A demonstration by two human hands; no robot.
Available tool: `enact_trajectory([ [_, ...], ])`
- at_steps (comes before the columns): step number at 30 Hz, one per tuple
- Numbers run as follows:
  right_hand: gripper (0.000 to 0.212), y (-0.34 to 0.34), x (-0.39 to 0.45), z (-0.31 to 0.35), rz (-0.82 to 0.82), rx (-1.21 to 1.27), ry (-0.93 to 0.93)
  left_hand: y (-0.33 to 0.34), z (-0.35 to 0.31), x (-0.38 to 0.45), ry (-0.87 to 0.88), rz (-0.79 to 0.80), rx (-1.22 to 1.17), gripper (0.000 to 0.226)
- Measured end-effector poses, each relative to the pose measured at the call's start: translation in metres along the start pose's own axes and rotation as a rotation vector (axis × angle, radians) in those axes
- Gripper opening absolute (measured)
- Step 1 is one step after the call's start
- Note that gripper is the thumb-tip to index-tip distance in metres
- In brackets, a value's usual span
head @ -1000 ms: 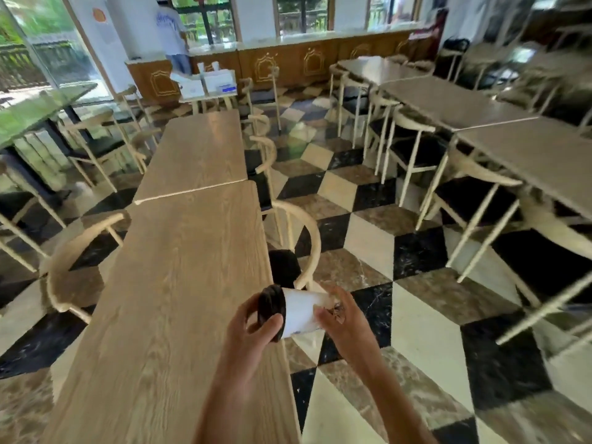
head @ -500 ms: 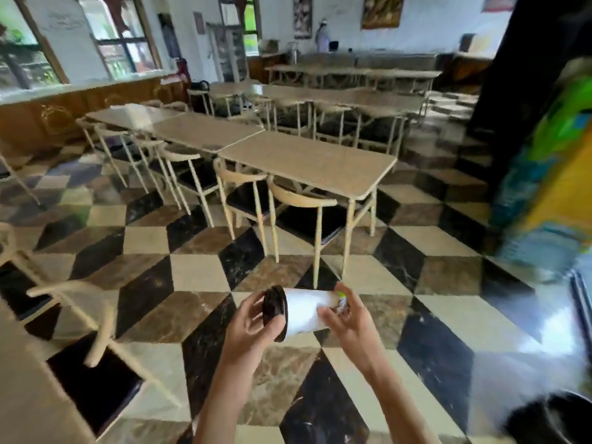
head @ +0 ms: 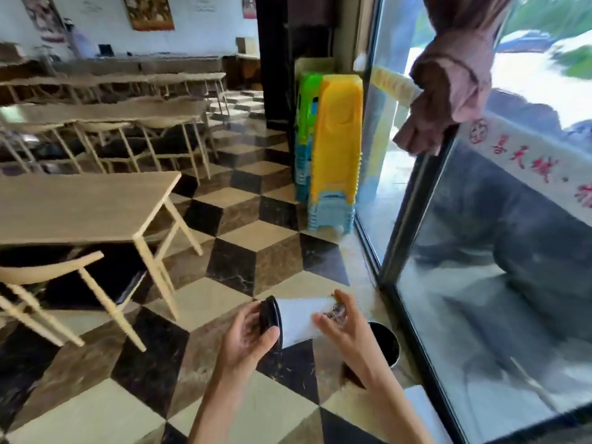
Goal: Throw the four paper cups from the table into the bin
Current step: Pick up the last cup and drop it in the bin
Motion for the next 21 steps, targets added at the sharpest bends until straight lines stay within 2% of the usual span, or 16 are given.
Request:
enact_trajectory([
  [7,0.071,-0.1,0.073,-0.073,-0.216,0.021,0.157,0.116,0.042,0.114,-0.117,0.21,0.01,0.071],
  [11,0.08,-0.143,0.121,-0.113,-0.292,0.041,0.27,0.172,0.078,0.18,-0.195,0.303,0.044,0.069],
  [18,0.068,-0.193,0.184,-0.199,-0.408,0.069,0.476,0.251,0.146,0.276,-0.384,0.47,0.098,0.072],
  [21,0.07,-0.197,0.199,-0.248,-0.393,0.048,0.557,0.265,0.19,0.298,-0.416,0.489,0.178,0.079],
])
Point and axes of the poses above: each hand's wrist, its own x-axis towards the middle knuckle, its own y-axis out of the palm, z = x × y, the point moved 6 cm from there along x, towards the middle knuckle
